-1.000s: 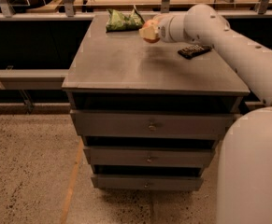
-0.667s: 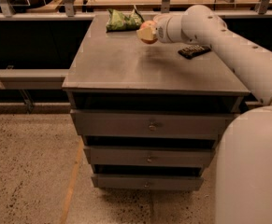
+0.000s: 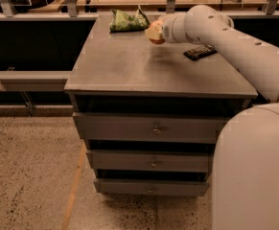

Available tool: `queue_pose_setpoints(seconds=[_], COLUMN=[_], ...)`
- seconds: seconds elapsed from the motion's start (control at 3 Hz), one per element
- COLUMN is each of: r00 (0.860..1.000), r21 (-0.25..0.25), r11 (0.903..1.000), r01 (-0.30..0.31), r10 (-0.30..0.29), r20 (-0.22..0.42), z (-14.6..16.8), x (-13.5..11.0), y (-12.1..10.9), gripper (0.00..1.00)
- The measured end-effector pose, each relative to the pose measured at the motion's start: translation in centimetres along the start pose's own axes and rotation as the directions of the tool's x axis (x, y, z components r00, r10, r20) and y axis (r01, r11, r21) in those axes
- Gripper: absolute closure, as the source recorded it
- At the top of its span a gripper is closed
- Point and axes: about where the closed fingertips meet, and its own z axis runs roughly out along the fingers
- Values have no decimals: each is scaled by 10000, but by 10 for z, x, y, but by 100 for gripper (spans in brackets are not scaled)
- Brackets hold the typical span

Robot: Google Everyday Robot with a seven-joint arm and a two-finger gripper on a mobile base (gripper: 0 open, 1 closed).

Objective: Move apple near rxbar chocolate

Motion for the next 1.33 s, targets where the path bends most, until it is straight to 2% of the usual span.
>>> queue_pose_setpoints(seconds=[0.33,0.67,1.0,1.33], r00=[9991,9966,9920,9864], r21=[897,1458,1685,1693], r11=[9955,9876,9818,9788], r01=[-321,-580,-873,-1152], r10=[345,657,1012,1329], r20=[-249,-488,-760,-968], z=[-16,-29,-29,-17], x=[0,2,10,25], y=[-35,-61,-75,-82], gripper=[100,85,62,38])
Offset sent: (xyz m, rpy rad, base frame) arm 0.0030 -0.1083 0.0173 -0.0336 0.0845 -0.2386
